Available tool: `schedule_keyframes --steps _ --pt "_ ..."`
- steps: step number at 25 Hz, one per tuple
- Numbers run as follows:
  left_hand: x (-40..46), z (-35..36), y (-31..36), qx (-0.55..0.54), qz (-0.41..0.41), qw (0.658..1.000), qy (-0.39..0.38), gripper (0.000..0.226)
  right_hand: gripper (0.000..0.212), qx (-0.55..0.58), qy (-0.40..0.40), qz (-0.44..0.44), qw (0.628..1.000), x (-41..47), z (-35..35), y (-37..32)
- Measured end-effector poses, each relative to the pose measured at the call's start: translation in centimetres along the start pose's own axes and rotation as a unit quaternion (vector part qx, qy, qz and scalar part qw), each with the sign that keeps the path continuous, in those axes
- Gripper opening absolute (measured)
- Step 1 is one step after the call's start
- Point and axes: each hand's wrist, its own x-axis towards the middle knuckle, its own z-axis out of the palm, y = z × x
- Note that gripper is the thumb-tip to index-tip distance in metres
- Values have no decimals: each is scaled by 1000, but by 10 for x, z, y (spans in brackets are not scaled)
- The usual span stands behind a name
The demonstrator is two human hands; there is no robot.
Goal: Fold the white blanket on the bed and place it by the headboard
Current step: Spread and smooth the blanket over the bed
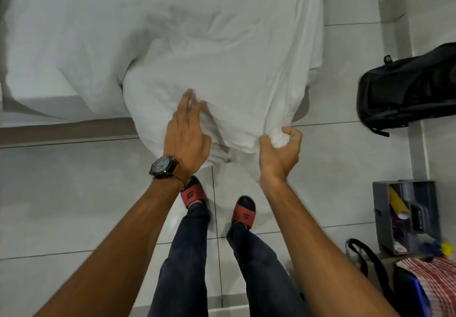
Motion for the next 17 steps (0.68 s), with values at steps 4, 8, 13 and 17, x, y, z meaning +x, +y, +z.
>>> schedule_keyframes --steps 4,8,13,17 --pt "-13 24 15 10 2 998 -62 81 63 -147 27 -34 988 30 -41 25" --pt "-4 43 15 36 -4 991 -126 80 69 -264 -19 -127 956 38 -38 38" --pt "5 46 5 51 24 992 -113 90 81 -331 -203 -365 846 32 -10 31" --pt "14 42 -14 77 10 986 -145 87 87 -459 -245 -452 724 41 20 13"
